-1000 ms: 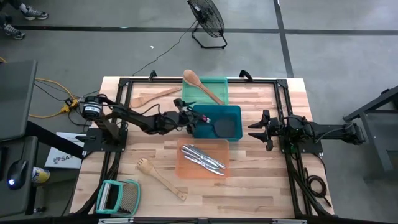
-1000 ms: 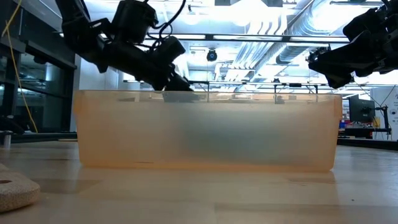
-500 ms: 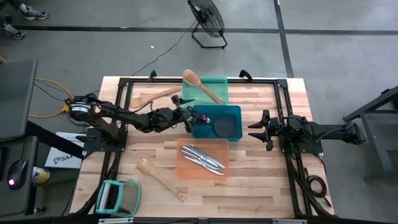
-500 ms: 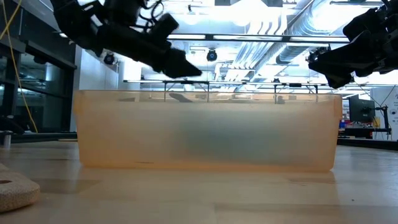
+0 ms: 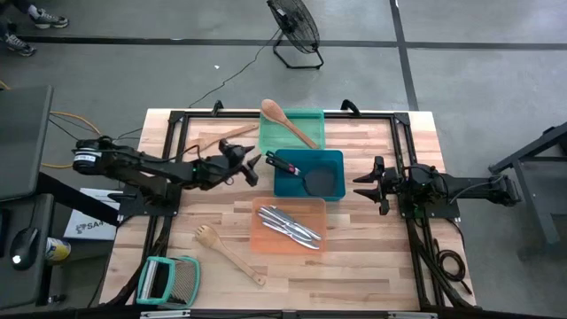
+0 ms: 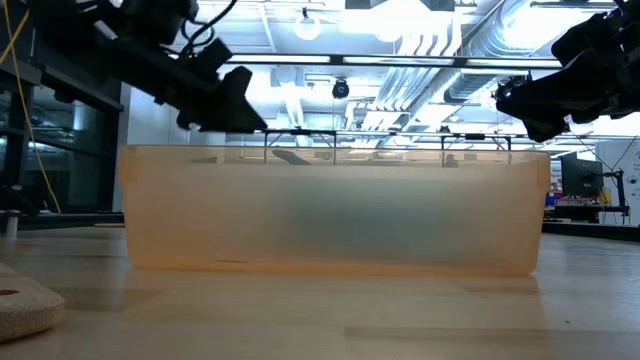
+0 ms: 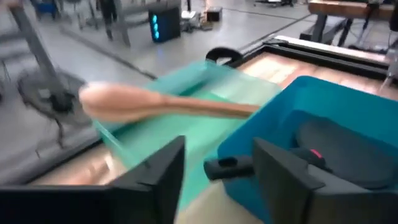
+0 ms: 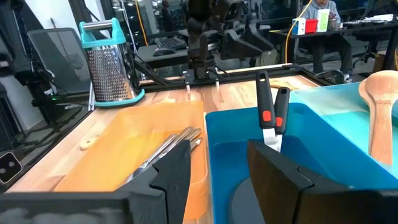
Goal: Pick & Place Kitchen Items
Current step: Put the black spatula into the blue bin
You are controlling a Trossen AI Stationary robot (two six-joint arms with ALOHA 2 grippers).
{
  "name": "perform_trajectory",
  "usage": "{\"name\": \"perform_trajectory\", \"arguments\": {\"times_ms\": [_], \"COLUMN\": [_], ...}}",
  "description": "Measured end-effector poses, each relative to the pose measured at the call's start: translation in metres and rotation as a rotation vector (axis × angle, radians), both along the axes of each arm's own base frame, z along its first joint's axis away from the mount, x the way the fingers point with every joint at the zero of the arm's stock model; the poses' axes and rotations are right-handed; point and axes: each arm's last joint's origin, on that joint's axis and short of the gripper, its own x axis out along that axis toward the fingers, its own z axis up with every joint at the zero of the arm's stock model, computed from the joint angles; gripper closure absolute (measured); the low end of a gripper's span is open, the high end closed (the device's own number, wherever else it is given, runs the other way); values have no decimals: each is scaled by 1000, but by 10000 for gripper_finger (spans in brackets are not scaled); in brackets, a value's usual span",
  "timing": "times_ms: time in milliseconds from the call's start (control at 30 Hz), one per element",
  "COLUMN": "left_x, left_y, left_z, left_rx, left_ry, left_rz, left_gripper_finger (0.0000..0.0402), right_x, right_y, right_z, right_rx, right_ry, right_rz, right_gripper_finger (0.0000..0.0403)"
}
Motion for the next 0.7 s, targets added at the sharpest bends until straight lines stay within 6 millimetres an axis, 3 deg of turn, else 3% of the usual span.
{"name": "perform_trajectory", "arguments": {"times_ms": [267, 700], "left_x": [3, 26], "left_y": [4, 9], "left_z": [-10, -15], "left_rx": [-187, -211], "left_ry": [-82, -62], "left_rz": [-41, -50], "left_gripper_finger": [389, 400], "right_x": [0, 0], "right_y": [0, 0], "right_z": [0, 0], "right_rx": [0, 0], "right_ry": [1, 1], "right_rz": [-1, -2], "right_gripper_finger": [254, 254]}}
